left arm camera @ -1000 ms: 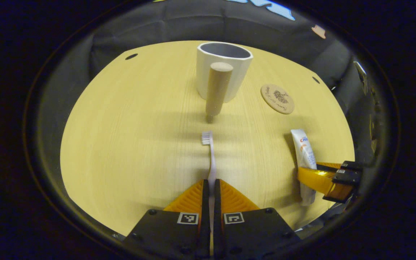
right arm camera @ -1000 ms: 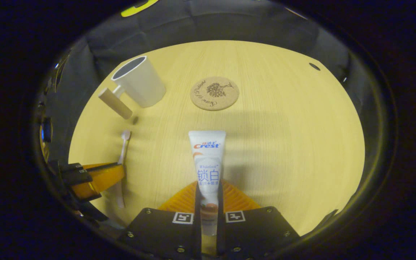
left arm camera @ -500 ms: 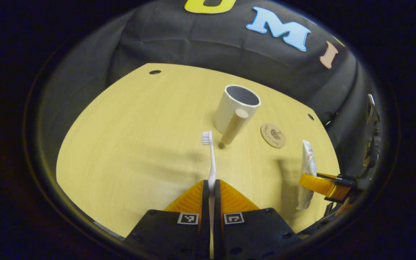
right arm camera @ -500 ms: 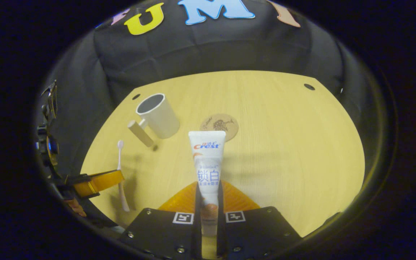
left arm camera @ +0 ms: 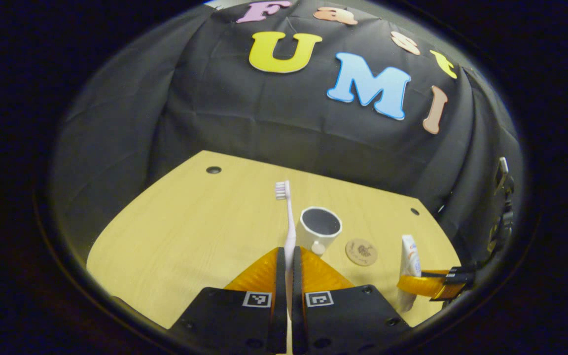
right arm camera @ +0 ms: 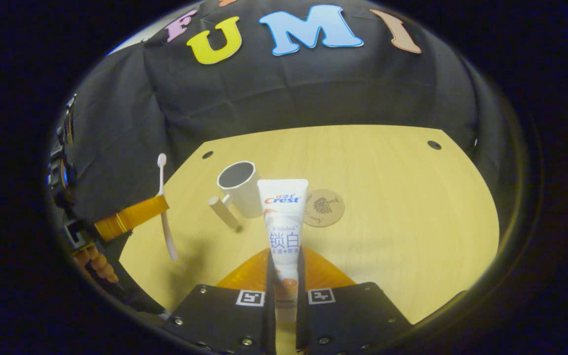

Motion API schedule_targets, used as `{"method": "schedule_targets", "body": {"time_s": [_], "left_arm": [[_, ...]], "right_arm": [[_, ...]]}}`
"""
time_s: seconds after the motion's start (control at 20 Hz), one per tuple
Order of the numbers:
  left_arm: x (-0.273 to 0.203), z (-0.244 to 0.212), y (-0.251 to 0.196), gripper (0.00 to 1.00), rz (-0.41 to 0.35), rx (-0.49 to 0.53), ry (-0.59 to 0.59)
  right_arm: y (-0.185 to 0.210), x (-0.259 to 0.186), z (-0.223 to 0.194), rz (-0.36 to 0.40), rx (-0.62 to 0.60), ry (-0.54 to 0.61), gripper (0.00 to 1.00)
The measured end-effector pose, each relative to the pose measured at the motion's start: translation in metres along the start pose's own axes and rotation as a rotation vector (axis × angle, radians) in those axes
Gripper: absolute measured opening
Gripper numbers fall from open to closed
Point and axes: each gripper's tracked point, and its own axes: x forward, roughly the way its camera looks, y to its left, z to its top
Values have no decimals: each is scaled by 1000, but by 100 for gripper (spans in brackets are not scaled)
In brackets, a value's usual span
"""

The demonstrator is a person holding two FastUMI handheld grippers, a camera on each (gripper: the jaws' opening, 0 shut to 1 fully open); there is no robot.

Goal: Put the toothbrush and toothpaste on the desktop into the cup, then pick up the cup and place it on the coaster on the desktop.

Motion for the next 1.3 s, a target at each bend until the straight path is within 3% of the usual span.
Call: {"method": "schedule_targets", "body": {"time_s": [0.3,0.65,0.85,0.9,0.95,1.1,1.15,1.2,1.3], "left_arm": [[25,76,-14,10,-56,39,-225],[63,126,-54,10,-198,16,-410],[102,114,-63,11,-227,17,-389],[112,111,-64,17,-228,16,-377],[120,107,-64,11,-229,16,-366],[142,90,-65,11,-229,27,-321],[148,84,-64,17,-227,33,-310],[152,79,-62,11,-222,38,-300],[159,71,-60,10,-220,43,-281]], "right_arm": [[4,-11,0,-7,-23,-12,17],[8,-16,6,-16,11,-14,17],[-5,-16,2,-58,20,8,17],[-9,-16,1,-67,30,14,17],[-13,-15,1,-76,41,19,17],[-22,-10,-2,-100,61,37,17],[-23,-9,-2,-102,64,43,17],[-23,-8,-3,-103,65,48,17],[-21,-4,-4,-96,70,55,17]]}}
